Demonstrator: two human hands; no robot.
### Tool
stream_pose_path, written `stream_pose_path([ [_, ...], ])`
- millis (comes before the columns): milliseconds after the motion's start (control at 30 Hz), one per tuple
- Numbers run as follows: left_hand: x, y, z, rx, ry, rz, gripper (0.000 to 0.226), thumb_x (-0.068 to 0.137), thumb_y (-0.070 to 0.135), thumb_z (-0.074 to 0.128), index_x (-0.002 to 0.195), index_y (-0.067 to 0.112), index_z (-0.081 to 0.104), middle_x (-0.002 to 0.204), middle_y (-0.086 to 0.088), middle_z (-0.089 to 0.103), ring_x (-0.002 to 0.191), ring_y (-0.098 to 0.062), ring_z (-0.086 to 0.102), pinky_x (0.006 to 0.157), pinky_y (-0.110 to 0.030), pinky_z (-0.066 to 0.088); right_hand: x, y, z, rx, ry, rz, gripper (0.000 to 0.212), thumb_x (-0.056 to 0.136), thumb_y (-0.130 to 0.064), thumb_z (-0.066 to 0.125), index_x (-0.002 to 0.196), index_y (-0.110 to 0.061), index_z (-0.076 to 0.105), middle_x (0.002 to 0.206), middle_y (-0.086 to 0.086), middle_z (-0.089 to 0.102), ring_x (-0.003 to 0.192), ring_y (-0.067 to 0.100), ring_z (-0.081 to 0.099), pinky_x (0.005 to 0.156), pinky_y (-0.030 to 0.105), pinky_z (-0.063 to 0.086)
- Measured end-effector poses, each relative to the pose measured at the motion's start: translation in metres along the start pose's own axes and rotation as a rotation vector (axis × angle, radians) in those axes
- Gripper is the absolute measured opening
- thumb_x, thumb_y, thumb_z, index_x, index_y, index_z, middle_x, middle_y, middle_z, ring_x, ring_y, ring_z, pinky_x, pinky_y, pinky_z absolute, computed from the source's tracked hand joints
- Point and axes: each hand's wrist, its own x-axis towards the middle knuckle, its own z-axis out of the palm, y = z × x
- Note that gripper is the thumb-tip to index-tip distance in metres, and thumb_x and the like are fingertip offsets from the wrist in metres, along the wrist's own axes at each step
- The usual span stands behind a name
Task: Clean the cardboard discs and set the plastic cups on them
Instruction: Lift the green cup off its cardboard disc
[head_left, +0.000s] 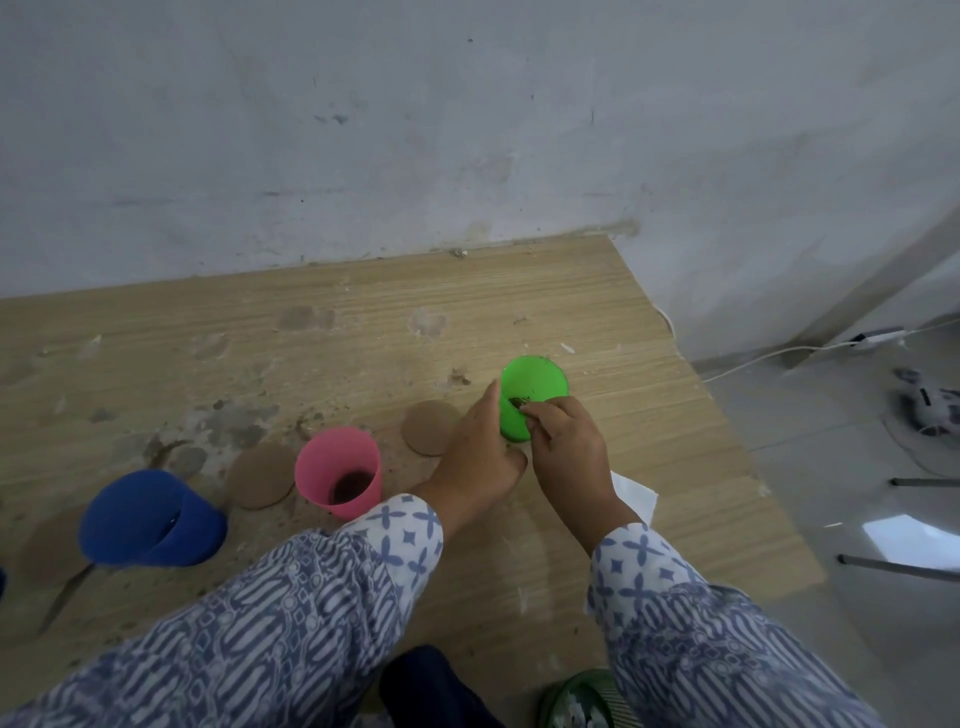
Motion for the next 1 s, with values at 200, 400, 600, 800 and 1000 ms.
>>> stream_pose_path([
  [200,-0.003,0.009,0.015,-0.001,-0.053,0.026,0.083,0.086,0.007,0.057,0.151,0.017,0.006,0.152,-0.003,0.027,0.139,-0.016,0.027,0.101,-0.018,0.025,-0.01,0.01,-0.015,-0.003,0.071,0.028,0.016,0.08,0.002,0.063,0.093,-0.002,0.071,0.087,0.013,0.066,0.079,0.028,0.062,0.072,0.01,0.031],
  [400,-0.008,0.017,0.031,-0.029,-0.141,0.007,0.085,0.087,0.006,0.055,0.151,0.018,0.0,0.157,-0.003,0.015,0.143,-0.018,0.021,0.108,-0.023,0.025,-0.018,0.024,-0.027,-0.021,0.116,0.042,0.016,0.077,0.003,0.064,0.09,-0.002,0.072,0.083,0.013,0.065,0.074,0.028,0.062,0.073,0.009,0.033],
  [600,-0.011,0.018,0.034,-0.016,-0.154,-0.013,0.086,0.087,0.005,0.054,0.151,0.018,-0.001,0.157,-0.003,0.014,0.143,-0.019,0.021,0.108,-0.022,0.025,-0.021,0.025,-0.027,-0.019,0.106,0.043,0.016,0.079,0.002,0.063,0.092,-0.002,0.071,0.086,0.013,0.066,0.077,0.029,0.063,0.074,0.012,0.035],
  [800,-0.02,0.01,0.026,0.029,-0.127,-0.031,0.078,0.089,0.004,0.05,0.151,0.016,0.005,0.156,-0.001,0.016,0.142,-0.014,0.018,0.105,-0.016,0.02,-0.024,0.013,-0.029,-0.005,0.116,0.04,0.027,0.08,-0.002,0.06,0.107,-0.003,0.065,0.11,0.013,0.061,0.098,0.029,0.059,0.083,0.03,0.047],
  [1000,-0.032,-0.016,0.013,0.153,-0.07,-0.054,0.077,0.087,0.007,0.052,0.15,0.009,0.008,0.157,-0.007,0.012,0.145,-0.018,0.011,0.109,-0.015,0.007,-0.027,-0.012,-0.019,0.067,0.128,-0.08,0.023,0.079,-0.004,0.054,0.097,-0.002,0.066,0.093,0.013,0.063,0.087,0.014,0.051,0.076,0.015,0.036],
])
